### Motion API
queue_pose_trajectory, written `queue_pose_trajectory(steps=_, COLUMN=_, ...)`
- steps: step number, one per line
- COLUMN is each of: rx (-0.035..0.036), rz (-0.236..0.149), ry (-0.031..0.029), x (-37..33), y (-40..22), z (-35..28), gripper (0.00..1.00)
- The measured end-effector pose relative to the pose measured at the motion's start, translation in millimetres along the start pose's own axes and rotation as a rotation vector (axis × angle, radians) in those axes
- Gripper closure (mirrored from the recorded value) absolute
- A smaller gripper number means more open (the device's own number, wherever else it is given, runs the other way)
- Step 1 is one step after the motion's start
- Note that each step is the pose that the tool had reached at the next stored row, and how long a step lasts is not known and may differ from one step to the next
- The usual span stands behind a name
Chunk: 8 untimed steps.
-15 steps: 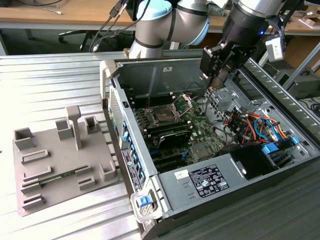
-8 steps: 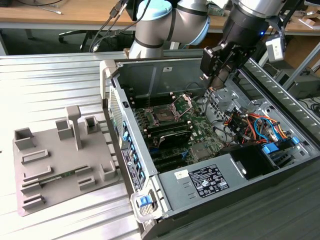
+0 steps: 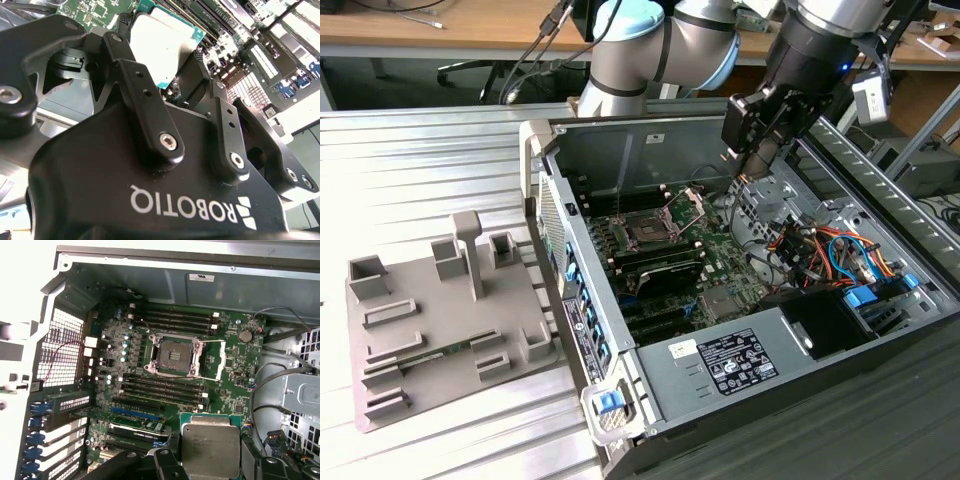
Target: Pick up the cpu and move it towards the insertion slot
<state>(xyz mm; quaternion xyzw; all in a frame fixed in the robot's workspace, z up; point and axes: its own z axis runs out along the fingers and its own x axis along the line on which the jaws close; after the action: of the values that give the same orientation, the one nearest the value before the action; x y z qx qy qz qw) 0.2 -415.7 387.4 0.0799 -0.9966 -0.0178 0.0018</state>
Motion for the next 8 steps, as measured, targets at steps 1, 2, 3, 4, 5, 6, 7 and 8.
queue_pose_trajectory(steps=1, rx=0.0, rz=0.0, ry=0.0, x=-0.1, y=0.0, z=0.2, gripper=0.45)
queue_pose_trajectory(steps=2, rx=-0.0001, rz=0.0, ry=0.0, x=-0.2, y=0.0, z=0.4, gripper=0.45)
queue_pose_trajectory(steps=3, rx=-0.0001, rz=0.0, ry=-0.0001, x=-0.2, y=0.0, z=0.6, gripper=0.45)
queue_pose_trajectory(steps=4, rx=-0.0001, rz=0.0, ry=-0.0001, x=-0.3, y=0.1, z=0.8, gripper=0.45)
queue_pose_trajectory(steps=5, rx=-0.0001, rz=0.0, ry=-0.0001, x=-0.4, y=0.4, z=1.0, gripper=0.45)
queue_pose_trajectory(steps=6, rx=-0.0001, rz=0.0, ry=0.0, x=-0.5, y=0.8, z=1.1, gripper=0.45)
queue_pose_trajectory(steps=7, rx=0.0, rz=0.0, ry=0.0, x=-0.5, y=1.1, z=1.1, gripper=0.45)
queue_pose_trajectory(steps=8, rx=0.0, rz=0.0, ry=0.0, x=-0.5, y=1.5, z=1.3, gripper=0.45)
